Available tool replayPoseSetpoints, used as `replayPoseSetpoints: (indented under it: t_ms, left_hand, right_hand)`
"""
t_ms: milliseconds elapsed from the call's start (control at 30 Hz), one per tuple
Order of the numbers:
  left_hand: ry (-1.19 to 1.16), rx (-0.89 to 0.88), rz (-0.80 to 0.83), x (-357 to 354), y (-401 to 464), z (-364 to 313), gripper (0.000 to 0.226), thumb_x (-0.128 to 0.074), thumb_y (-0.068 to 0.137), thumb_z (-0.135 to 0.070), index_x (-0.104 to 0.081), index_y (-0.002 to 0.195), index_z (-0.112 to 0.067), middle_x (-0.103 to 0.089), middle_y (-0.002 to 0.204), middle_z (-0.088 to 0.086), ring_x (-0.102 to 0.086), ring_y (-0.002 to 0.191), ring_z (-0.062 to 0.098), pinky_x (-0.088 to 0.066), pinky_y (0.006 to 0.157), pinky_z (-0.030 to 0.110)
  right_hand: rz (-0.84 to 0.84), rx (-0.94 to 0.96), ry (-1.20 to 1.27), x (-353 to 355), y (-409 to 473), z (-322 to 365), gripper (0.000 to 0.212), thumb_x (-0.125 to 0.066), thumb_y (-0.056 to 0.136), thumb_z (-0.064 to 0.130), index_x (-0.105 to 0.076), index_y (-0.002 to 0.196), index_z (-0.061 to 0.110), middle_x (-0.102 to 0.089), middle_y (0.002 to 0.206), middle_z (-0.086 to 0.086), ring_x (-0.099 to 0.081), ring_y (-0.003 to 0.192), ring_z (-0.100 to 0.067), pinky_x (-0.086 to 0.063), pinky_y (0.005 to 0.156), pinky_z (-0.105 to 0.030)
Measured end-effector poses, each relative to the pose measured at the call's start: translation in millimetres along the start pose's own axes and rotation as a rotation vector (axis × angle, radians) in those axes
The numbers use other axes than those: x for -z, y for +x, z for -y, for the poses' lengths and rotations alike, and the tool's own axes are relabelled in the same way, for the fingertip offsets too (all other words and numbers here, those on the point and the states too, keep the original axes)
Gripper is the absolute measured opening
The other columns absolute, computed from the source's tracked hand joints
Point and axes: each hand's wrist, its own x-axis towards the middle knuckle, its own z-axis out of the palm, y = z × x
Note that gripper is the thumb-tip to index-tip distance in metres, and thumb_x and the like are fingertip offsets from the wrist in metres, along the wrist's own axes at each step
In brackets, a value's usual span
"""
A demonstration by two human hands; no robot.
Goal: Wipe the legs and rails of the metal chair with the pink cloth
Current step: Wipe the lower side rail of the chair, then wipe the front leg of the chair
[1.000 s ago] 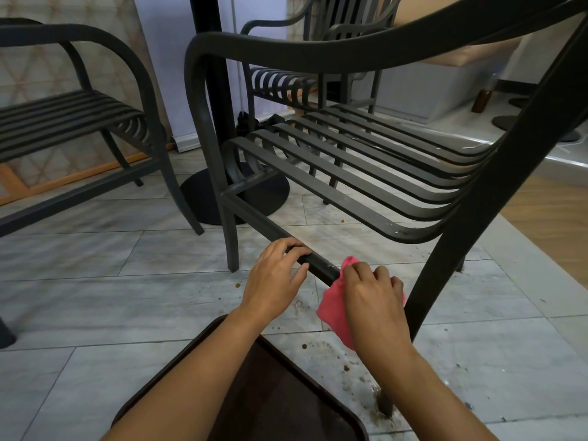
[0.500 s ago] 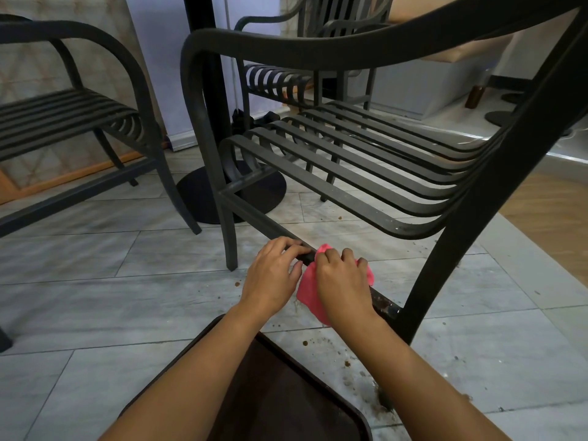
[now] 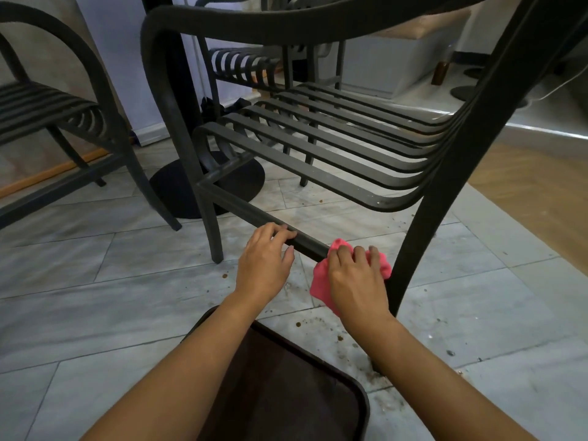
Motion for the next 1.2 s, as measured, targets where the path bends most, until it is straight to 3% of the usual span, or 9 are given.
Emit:
replayPoseSetpoints:
  t_ms: [233,367,500,633,700,767,833,1033,1200]
  left_hand:
    - [-0.072,-0.339,0.001,-4,-23,-20,0.033,-0.047,0.092,-0.03,-0.055,0.122,-0.019,-0.052,0.124,-0.003,-0.045,0.118,0.009,-0.032,0.111,0.033]
    - [-0.137,-0.478,0.023,-11,-32,-32,0.041,-0.047,0.092,-0.031,-0.047,0.13,-0.017,-0.051,0.13,-0.002,-0.041,0.124,0.008,-0.025,0.115,0.032]
    - [-0.133,-0.532,0.088,-14,-27,-43,0.049,-0.045,0.092,-0.042,-0.043,0.135,-0.018,-0.048,0.138,-0.001,-0.035,0.133,0.011,-0.023,0.116,0.035]
    - [0.045,-0.657,0.128,-30,-26,-51,0.042,-0.059,0.088,-0.032,-0.056,0.126,-0.015,-0.057,0.131,0.004,-0.048,0.126,0.021,-0.03,0.112,0.036]
    - [0.04,-0.689,0.013,-40,-21,-54,0.032,-0.07,0.08,-0.013,-0.066,0.111,-0.008,-0.068,0.112,0.008,-0.062,0.105,0.025,-0.051,0.094,0.038]
    - [0.023,-0.777,-0.094,-47,-16,-54,0.023,-0.072,0.078,-0.006,-0.069,0.1,-0.004,-0.07,0.103,0.01,-0.063,0.093,0.023,-0.054,0.082,0.036]
    - [0.033,-0.84,-0.221,-47,-9,-54,0.016,-0.071,0.08,-0.006,-0.069,0.095,-0.005,-0.069,0.108,0.011,-0.059,0.097,0.022,-0.047,0.09,0.034]
    - [-0.066,-0.492,-0.385,-55,-44,-34,0.031,-0.062,0.084,-0.03,-0.052,0.111,-0.017,-0.049,0.11,-0.001,-0.048,0.097,0.014,-0.037,0.086,0.025]
    - [-0.096,-0.143,0.096,-110,-97,-17,0.028,-0.051,0.088,-0.043,-0.05,0.108,-0.024,-0.052,0.106,-0.007,-0.046,0.092,0.004,-0.046,0.081,0.022]
  right_hand:
    - [-0.07,0.036,-0.22,8,-14,-9,0.059,-0.065,0.079,0.034,-0.049,0.126,0.003,-0.057,0.123,-0.015,-0.044,0.124,-0.032,-0.005,0.111,-0.057]
    - [-0.118,0.072,-0.206,12,-25,-18,0.063,-0.045,0.09,0.03,-0.023,0.142,0.0,-0.027,0.148,-0.02,-0.006,0.141,-0.036,0.028,0.1,-0.052]
    - [-0.456,0.065,-0.082,14,-51,-45,0.035,-0.058,0.081,0.02,-0.058,0.115,0.01,-0.049,0.135,-0.013,-0.031,0.133,-0.031,-0.005,0.109,-0.045]
    - [-0.784,-0.06,0.138,10,-60,-61,0.028,-0.056,0.089,0.026,-0.051,0.115,0.018,-0.034,0.131,-0.007,-0.031,0.121,-0.027,-0.024,0.101,-0.043]
    - [-0.788,-0.244,0.596,15,-55,-58,0.058,-0.067,0.082,0.026,-0.034,0.129,0.017,-0.026,0.132,-0.006,-0.031,0.12,-0.021,-0.032,0.102,-0.032]
    - [-0.695,-0.413,1.037,21,-48,-53,0.07,-0.068,0.081,0.02,-0.025,0.136,0.017,-0.028,0.135,-0.006,-0.04,0.115,-0.012,-0.04,0.098,-0.02]
    - [-0.685,-0.436,1.062,18,-43,-55,0.062,-0.064,0.085,0.015,-0.03,0.136,0.017,-0.036,0.133,-0.005,-0.046,0.113,-0.012,-0.046,0.096,-0.027]
    - [-0.679,-0.402,1.074,5,-44,-63,0.05,-0.064,0.085,0.014,-0.041,0.129,0.018,-0.047,0.113,0.006,-0.05,0.1,-0.005,-0.046,0.086,-0.02]
    - [-0.64,-0.326,1.123,0,-42,-75,0.048,-0.065,0.084,0.016,-0.043,0.126,0.021,-0.05,0.108,0.01,-0.053,0.09,-0.001,-0.045,0.076,-0.009]
